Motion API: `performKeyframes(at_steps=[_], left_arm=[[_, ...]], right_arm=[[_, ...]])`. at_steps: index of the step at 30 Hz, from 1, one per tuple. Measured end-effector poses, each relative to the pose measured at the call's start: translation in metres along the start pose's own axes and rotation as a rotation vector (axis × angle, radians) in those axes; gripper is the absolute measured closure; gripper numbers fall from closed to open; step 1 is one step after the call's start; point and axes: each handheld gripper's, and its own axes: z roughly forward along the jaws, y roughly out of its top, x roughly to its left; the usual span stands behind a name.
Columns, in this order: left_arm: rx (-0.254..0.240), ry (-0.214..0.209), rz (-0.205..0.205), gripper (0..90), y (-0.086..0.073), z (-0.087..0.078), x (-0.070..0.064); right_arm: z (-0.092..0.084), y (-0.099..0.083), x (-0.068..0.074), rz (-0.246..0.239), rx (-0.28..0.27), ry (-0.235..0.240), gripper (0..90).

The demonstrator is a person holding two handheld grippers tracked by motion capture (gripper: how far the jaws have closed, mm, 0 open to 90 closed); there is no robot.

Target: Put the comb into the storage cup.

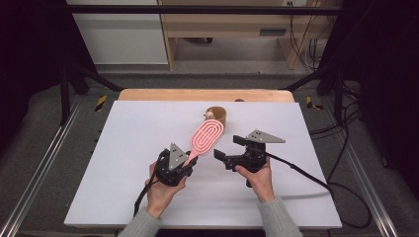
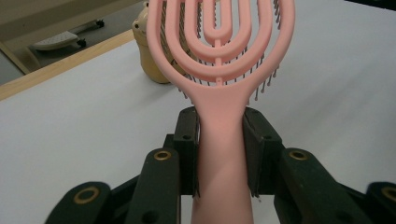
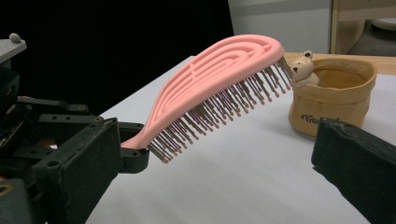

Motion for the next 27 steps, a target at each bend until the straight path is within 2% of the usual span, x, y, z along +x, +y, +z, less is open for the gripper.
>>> performKeyframes(at_steps=[20,27], left_arm=[[-0.033,-0.009,0.023,69.1,-0.007,0.000,-0.019],[-0.042,-0.015,0.026,69.1,-0.007,0.000,-0.024]], right_arm=[[0.005,-0.003,-0.001,0.048,0.033,-0.003,4.1],[0.005,-0.004,-0.002,0.080,0.038,0.002,10.0]])
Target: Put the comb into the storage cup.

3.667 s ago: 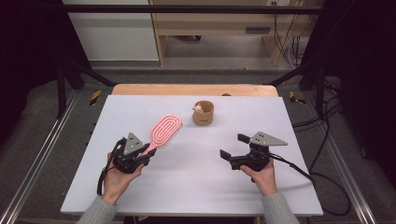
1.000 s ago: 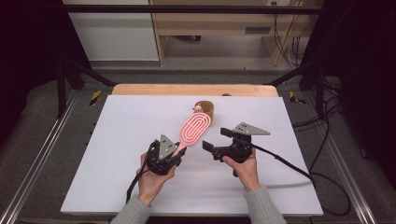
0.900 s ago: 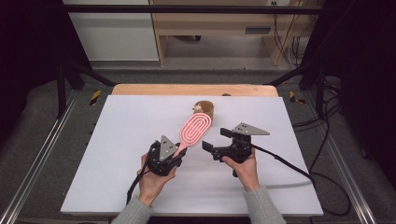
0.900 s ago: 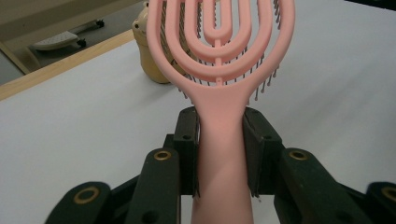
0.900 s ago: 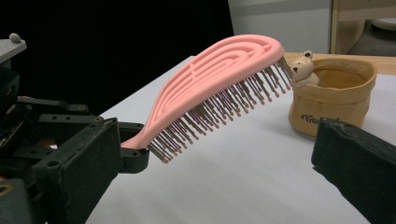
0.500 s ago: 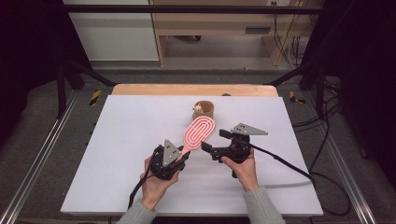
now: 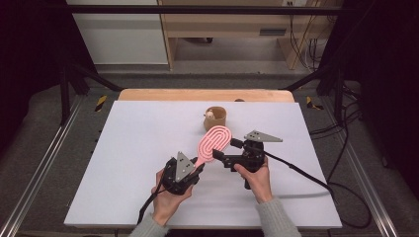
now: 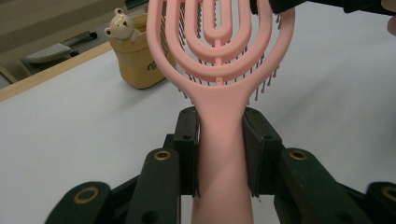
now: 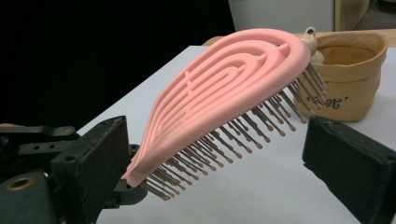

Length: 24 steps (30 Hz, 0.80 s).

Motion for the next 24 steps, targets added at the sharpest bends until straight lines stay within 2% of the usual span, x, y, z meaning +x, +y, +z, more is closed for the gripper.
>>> performKeyframes(at_steps=[5,24], left_arm=[[-0.009,-0.001,-0.002,69.1,0.000,0.000,-0.002],[-0.017,-0.008,0.015,69.1,0.000,0.004,-0.012]], right_arm=[[-0.002,0.000,-0.002,0.039,-0.004,0.005,16.3],[-0.002,-0.001,-0.001,0.110,0.025,0.012,36.3]])
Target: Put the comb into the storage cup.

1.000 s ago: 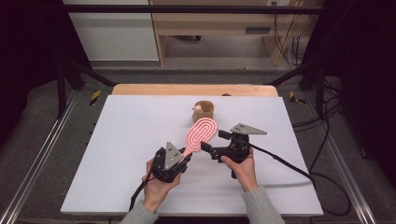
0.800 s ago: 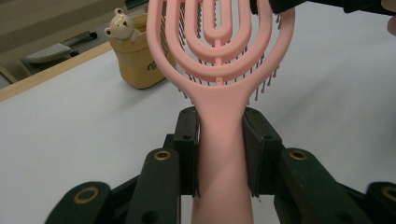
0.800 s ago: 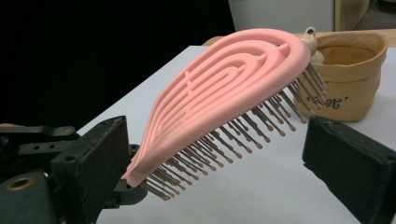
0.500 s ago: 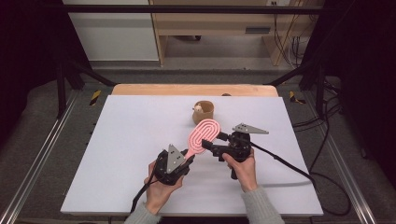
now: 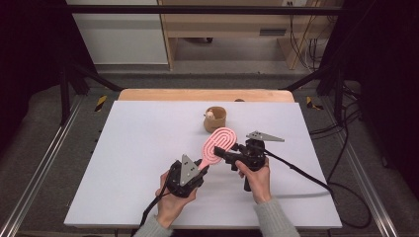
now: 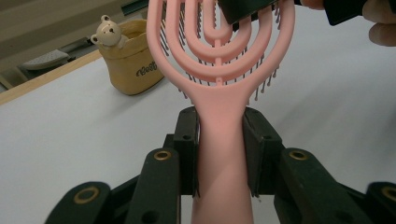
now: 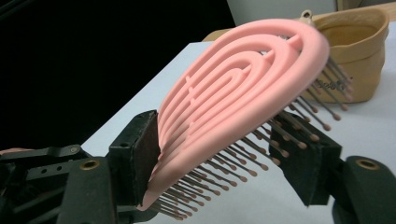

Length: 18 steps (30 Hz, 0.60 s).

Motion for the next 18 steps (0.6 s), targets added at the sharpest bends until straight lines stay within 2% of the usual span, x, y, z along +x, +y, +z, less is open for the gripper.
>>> performKeyframes(at_steps=[3,7,18], left_arm=[[-0.002,0.003,0.001,69.1,0.0000,0.0003,-0.0011],[-0.005,0.003,0.003,69.1,-0.0002,0.0016,-0.0032],[-0.011,0.007,0.005,69.0,-0.0025,0.0047,-0.0081]], right_arm=[[0.0002,0.0000,-0.0010,0.010,0.005,0.007,37.2],[-0.0013,0.0001,-0.0052,0.052,0.005,0.032,39.9],[-0.0032,-0.0004,-0.0084,0.093,0.009,0.036,44.8]])
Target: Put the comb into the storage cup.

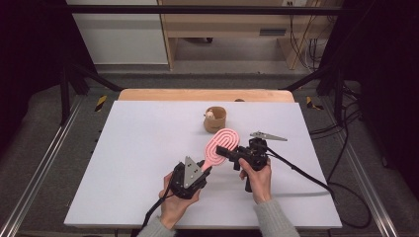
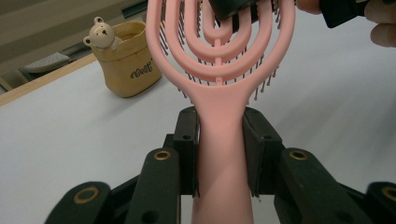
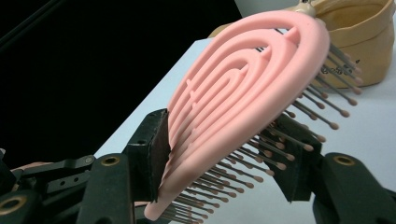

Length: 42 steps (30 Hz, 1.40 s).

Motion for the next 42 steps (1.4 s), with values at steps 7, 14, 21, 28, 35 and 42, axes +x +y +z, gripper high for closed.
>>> performKeyframes(at_steps=[7,14,21,28,35,42], left_arm=[[-0.002,0.005,0.005,68.9,-0.002,0.002,-0.001],[-0.005,0.012,0.012,68.8,-0.002,0.003,-0.003],[-0.003,0.015,0.018,68.6,-0.003,0.006,-0.004],[0.001,0.008,0.008,68.6,-0.004,0.009,-0.004],[0.000,0.001,-0.001,68.6,-0.004,0.011,-0.005],[-0.003,-0.006,-0.006,68.3,-0.003,0.012,-0.005]], right_arm=[[-0.001,0.000,0.001,0.016,-0.001,0.008,49.3],[-0.004,0.000,0.003,0.021,-0.008,0.020,52.6],[-0.007,0.000,0.005,0.003,-0.020,0.048,56.9],[-0.008,0.000,0.006,-0.001,-0.017,0.068,60.1],[-0.009,-0.001,0.007,-0.002,-0.024,0.095,62.1],[-0.011,-0.001,0.008,-0.010,-0.032,0.115,63.0]])
